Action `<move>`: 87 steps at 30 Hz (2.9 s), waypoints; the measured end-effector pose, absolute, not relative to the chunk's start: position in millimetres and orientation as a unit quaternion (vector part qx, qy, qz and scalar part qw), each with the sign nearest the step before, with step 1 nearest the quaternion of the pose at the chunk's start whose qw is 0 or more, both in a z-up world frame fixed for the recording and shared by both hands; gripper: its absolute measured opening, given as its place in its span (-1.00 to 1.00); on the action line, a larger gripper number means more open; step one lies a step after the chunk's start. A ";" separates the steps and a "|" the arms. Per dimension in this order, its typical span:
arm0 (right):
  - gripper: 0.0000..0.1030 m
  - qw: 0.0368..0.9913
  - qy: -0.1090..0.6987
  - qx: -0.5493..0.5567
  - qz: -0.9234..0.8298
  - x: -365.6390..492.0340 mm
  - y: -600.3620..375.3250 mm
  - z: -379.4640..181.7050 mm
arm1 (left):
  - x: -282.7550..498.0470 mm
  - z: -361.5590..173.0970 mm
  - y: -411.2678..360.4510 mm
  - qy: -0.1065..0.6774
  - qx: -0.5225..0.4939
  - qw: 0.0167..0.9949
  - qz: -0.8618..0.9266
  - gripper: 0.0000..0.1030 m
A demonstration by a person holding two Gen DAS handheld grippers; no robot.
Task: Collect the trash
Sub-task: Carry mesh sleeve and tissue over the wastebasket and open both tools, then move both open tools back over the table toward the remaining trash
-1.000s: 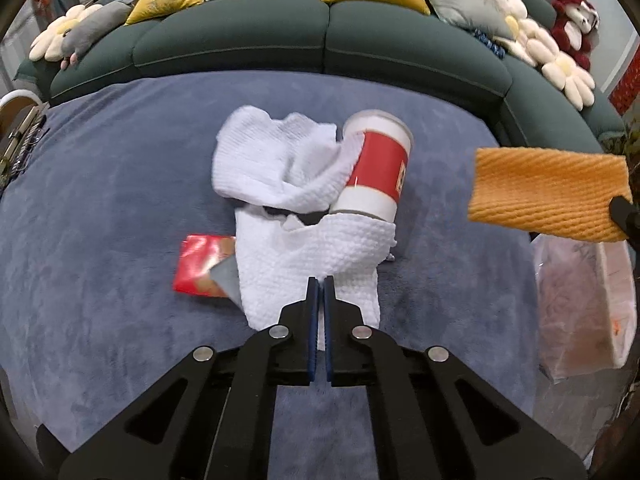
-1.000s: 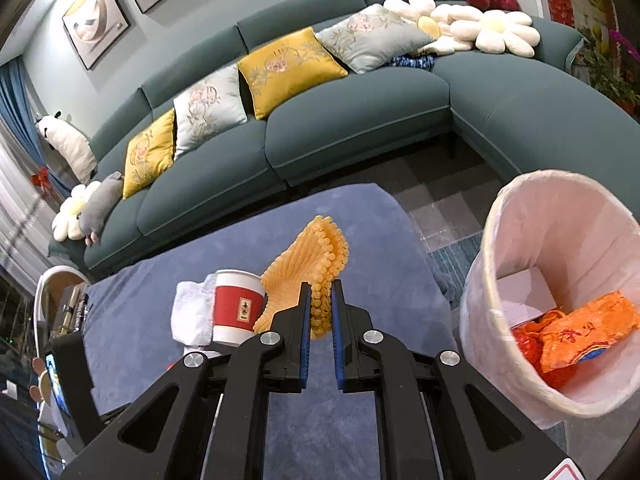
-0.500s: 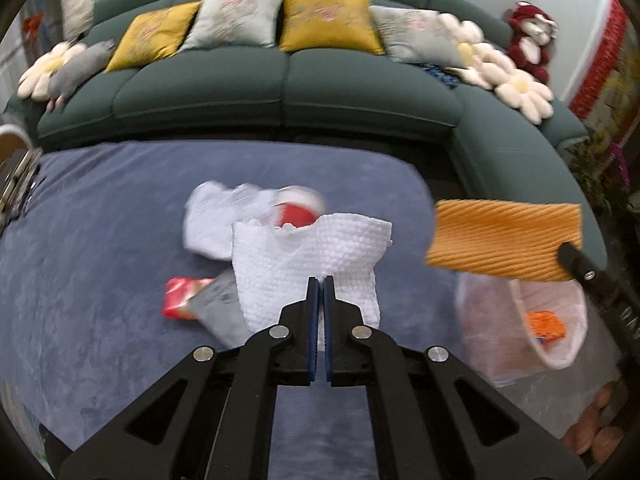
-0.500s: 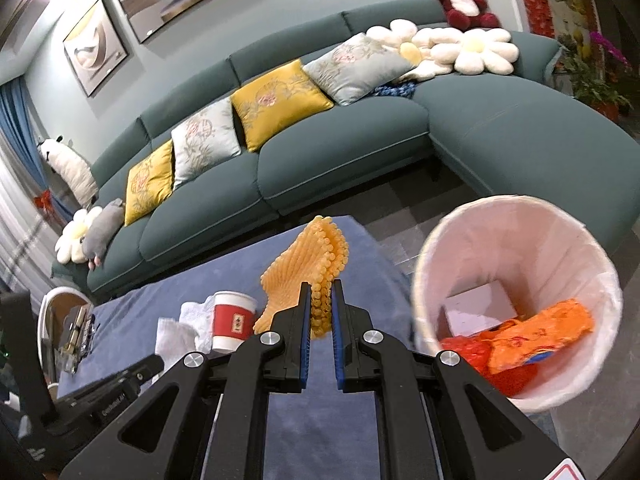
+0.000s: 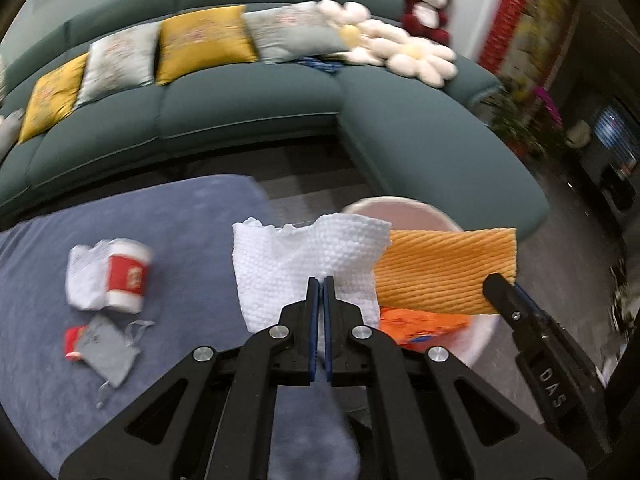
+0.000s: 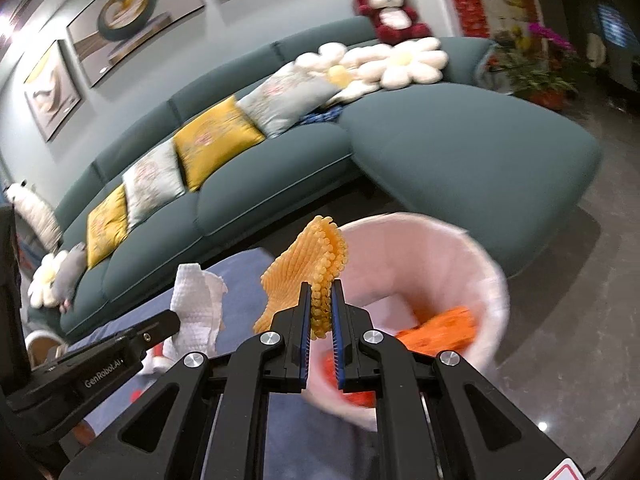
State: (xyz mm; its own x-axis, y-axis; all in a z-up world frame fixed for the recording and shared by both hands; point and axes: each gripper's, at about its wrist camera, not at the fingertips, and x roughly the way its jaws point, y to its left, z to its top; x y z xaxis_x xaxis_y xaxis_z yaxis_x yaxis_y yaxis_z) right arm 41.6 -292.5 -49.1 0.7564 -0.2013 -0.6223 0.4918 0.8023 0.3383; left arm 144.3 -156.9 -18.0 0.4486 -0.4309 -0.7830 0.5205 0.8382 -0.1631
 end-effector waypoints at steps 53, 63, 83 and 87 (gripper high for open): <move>-0.07 0.918 0.295 0.200 -0.173 78.2 -257.8 -23.9 | 167.3 -24.6 -103.6 0.452 0.001 0.868 -0.206 0.21; -0.07 0.927 0.315 0.167 -0.120 95.0 -187.3 -19.7 | 175.0 -26.6 -27.6 0.455 -0.028 0.877 -0.154 0.21; -0.07 0.925 0.358 0.121 -0.046 136.7 -67.4 -34.1 | 186.4 -46.8 103.0 0.467 -0.066 0.879 -0.066 0.21; -0.07 0.922 0.367 0.115 -0.036 143.1 -49.2 -41.0 | 185.0 -53.9 121.8 0.472 -0.068 0.878 -0.051 0.23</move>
State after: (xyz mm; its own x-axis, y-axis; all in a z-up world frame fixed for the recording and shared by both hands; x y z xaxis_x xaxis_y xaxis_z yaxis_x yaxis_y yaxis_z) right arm 143.1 -49.2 -41.0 0.7280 0.0184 -0.6854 0.1504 0.9710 0.1859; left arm 185.0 121.8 -53.9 0.5496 -0.1544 -0.8210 0.0258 0.9854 -0.1681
